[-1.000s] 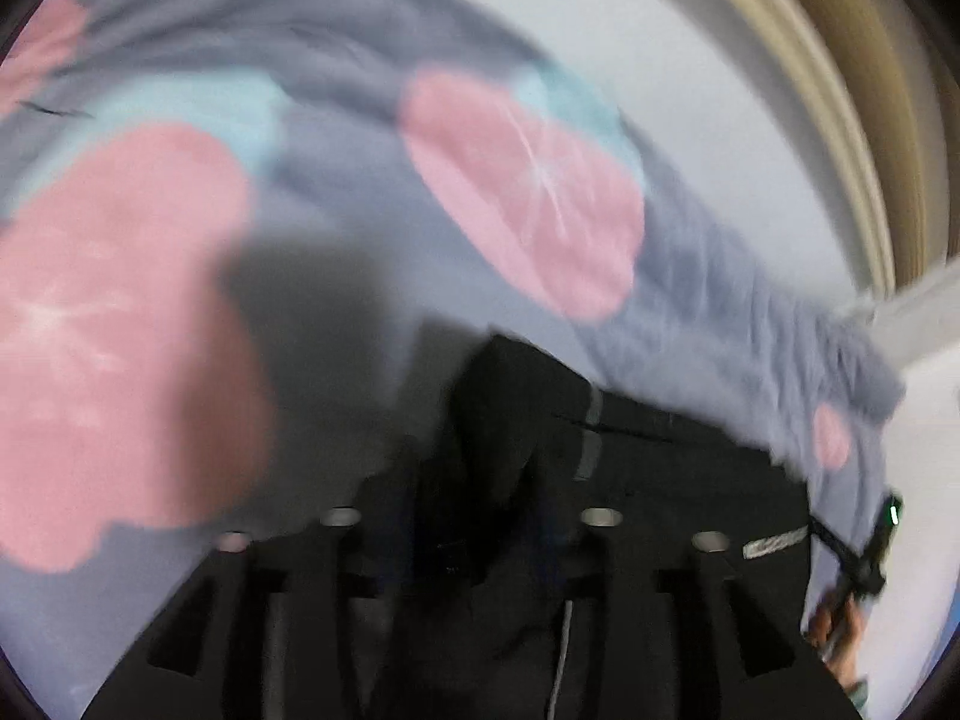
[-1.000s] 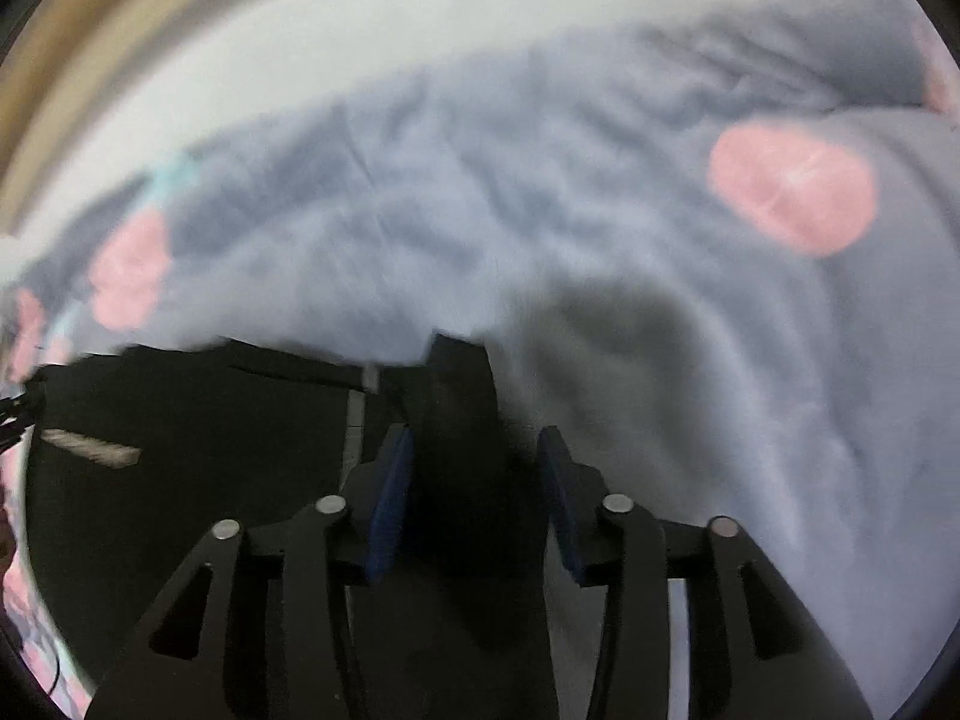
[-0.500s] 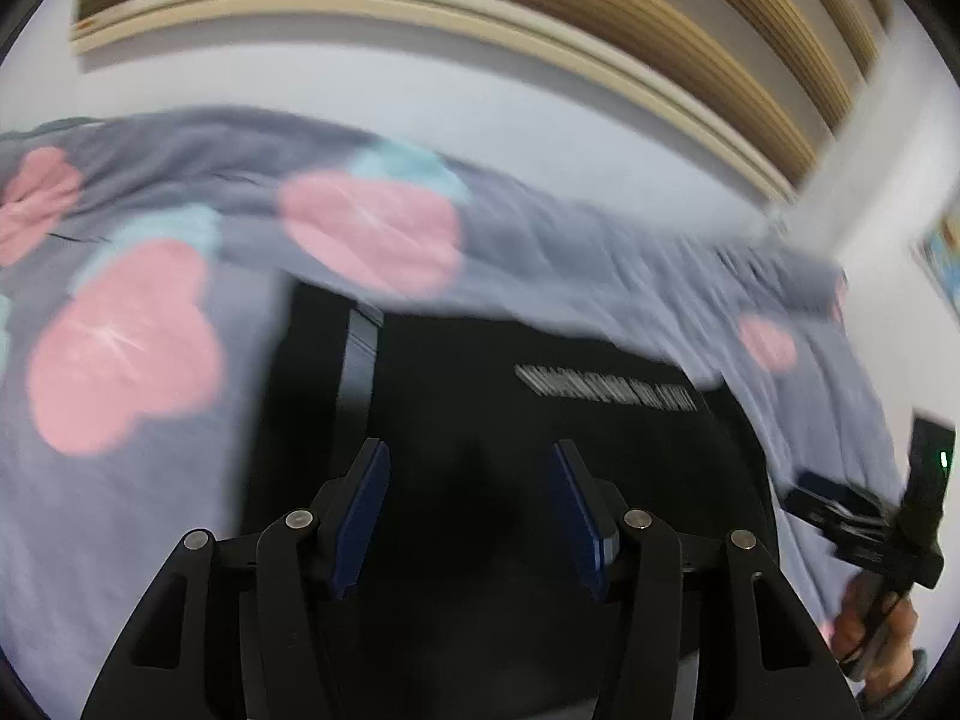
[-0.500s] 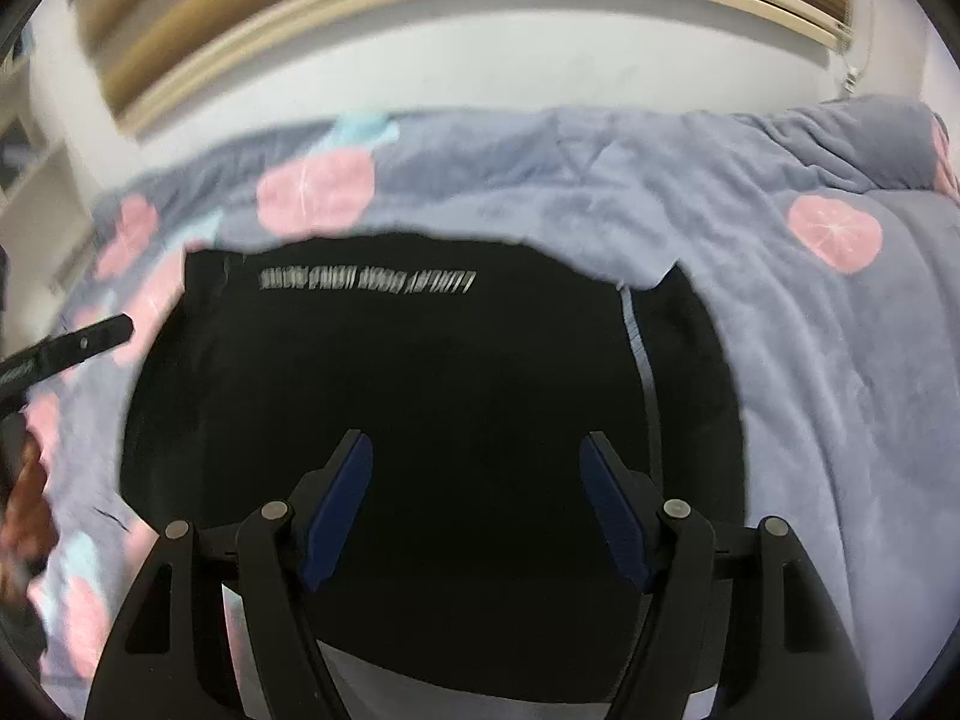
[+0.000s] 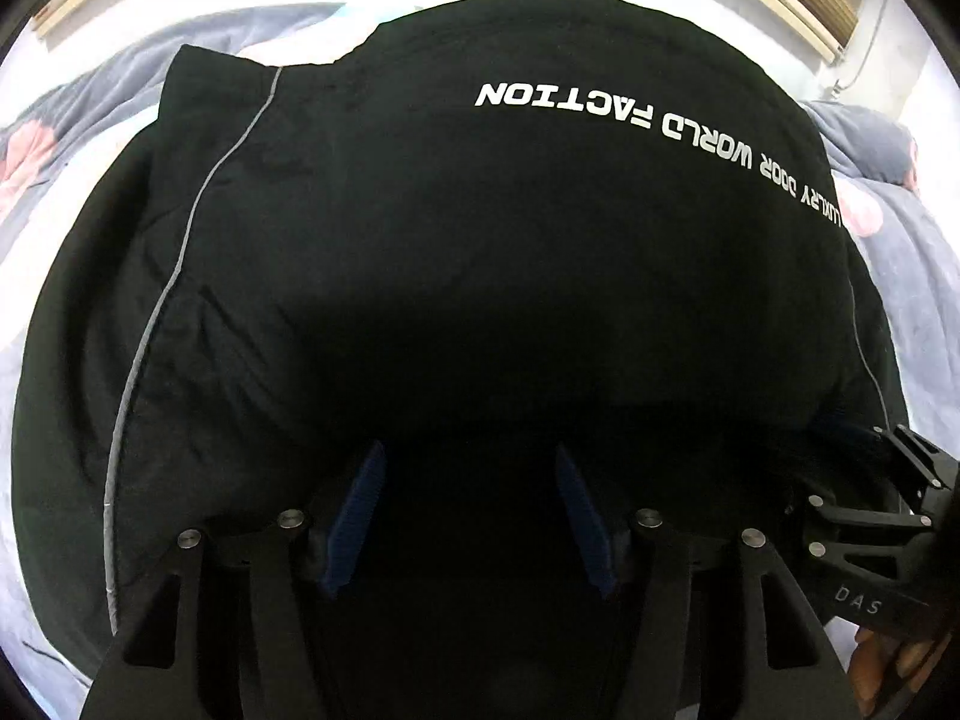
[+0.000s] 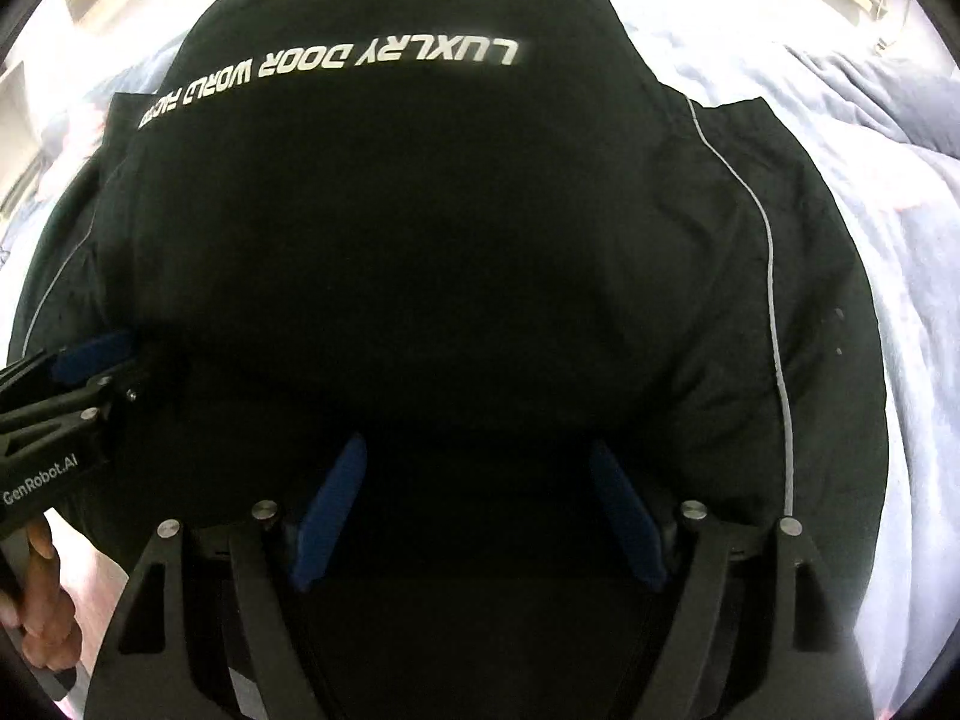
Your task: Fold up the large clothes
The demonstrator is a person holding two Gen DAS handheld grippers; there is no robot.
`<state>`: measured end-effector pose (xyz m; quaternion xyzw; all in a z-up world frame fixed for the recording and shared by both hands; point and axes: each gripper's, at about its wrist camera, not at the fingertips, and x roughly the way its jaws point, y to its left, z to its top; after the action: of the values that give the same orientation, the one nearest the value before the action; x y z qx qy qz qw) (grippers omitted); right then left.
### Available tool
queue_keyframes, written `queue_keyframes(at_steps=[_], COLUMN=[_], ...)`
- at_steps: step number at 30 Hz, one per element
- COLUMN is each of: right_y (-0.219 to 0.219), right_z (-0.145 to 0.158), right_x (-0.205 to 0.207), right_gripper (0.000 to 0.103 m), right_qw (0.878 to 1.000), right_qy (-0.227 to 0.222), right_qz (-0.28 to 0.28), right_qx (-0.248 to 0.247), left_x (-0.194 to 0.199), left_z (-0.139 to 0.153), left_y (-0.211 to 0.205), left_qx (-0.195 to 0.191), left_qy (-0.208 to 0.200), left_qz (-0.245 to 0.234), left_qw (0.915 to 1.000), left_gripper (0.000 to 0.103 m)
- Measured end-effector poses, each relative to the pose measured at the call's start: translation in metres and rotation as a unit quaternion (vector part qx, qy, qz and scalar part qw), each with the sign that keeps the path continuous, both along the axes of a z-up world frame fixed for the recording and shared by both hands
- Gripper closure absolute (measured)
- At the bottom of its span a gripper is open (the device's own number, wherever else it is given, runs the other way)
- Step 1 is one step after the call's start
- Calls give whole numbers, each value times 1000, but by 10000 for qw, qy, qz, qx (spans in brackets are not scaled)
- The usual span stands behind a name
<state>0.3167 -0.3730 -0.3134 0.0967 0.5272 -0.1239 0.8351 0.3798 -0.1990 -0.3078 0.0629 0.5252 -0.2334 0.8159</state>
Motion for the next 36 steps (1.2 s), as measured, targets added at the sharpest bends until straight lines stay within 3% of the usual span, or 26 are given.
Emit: queue_keyframes(at_steps=[3,5,8,11,13,16,18,22,27,32,34,36], right_y=[-8,-14,-24,-35,-45,-56,-58,-62,-63,-51,-38,-33], right_z=[18,44,80,81,65,21,5,-5,20,59,57,35], right_x=[-3,-7,4,33,58,90,99,99,68,-13,-31,-42], right_gripper=[22,23,23,23,23,19,18,16,17,17,17,18], right_qw=[9997,9987,9970,9976,9990,9982,9986,9990,9988,9983,9989,9995], right_qy=[-2,-314,-741,-692,-408,248,320,268,-59,-433,-325,49], right_qz=[5,37,-12,-7,-61,-134,-84,-119,-143,-209,-220,-199], right_qx=[251,390,222,97,199,531,406,348,456,318,262,257], left_x=[1,3,13,36,55,85,94,100,92,43,25,14], left_z=[14,37,71,87,79,33,9,-2,20,65,68,53], left_y=[2,8,12,4,-7,-22,-27,-36,-26,16,45,67], left_qx=[-19,-212,-453,-583,-441,-86,33,250,65,-45,-90,30], left_qy=[58,16,-214,-195,-68,516,643,526,405,-136,-139,69], left_qz=[-82,-178,-166,-131,-111,-113,-40,-43,-130,-111,166,511], left_qw=[9999,9996,9986,9980,9989,9986,9979,9983,9991,9998,9997,9987], left_gripper=[41,41,41,41,41,41,39,37,37,36,36,36])
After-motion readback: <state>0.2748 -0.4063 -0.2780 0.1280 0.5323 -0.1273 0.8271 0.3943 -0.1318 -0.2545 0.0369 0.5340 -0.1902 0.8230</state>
